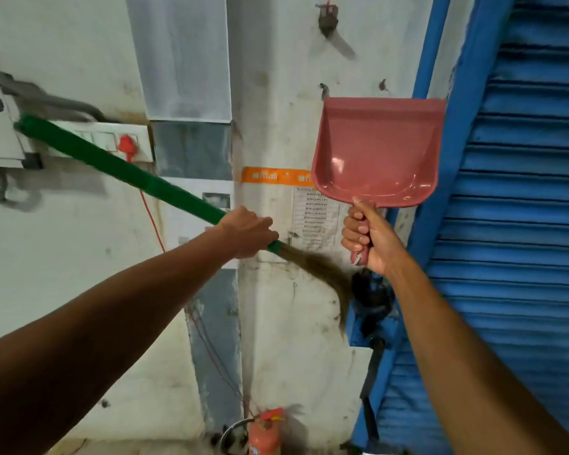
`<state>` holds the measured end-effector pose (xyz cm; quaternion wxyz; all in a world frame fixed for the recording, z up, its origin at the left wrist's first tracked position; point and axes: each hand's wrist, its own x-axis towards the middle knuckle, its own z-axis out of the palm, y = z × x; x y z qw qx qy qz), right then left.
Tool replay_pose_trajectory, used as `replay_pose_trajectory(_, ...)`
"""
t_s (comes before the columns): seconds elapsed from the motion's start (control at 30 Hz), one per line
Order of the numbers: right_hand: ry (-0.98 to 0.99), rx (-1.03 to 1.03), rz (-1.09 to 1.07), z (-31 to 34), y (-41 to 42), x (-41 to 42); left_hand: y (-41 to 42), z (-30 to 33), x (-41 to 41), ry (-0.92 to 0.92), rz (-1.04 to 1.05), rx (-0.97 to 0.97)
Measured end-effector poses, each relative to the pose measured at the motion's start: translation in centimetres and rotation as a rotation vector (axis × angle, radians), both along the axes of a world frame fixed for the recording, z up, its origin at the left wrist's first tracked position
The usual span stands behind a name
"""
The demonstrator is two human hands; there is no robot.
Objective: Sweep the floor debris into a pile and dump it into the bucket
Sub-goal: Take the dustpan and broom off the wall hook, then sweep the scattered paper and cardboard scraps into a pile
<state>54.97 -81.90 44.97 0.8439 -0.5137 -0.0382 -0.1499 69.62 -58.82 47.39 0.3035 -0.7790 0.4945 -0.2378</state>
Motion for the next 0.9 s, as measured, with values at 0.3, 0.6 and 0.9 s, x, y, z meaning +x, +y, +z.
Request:
replay_pose_trajectory(0.3, 0.189, 0.003, 0.229, -9.1, 0.7, 1.1, 6.9, -14.9, -3.9, 0.397, 0.304, -0.216)
replay_pose_trajectory(0.6, 0.457, -0.034, 0.436, -21.4, 1.5, -1.6, 10.7, -30.5, -13.6, 0.874, 0.649, -0.486)
replay_pose_trajectory(0.9, 0.666, -0.109, 0.497, -29.4, 2.7, -7.2, 15.8, -41.9, -24.0, 1.17, 1.02, -0.583)
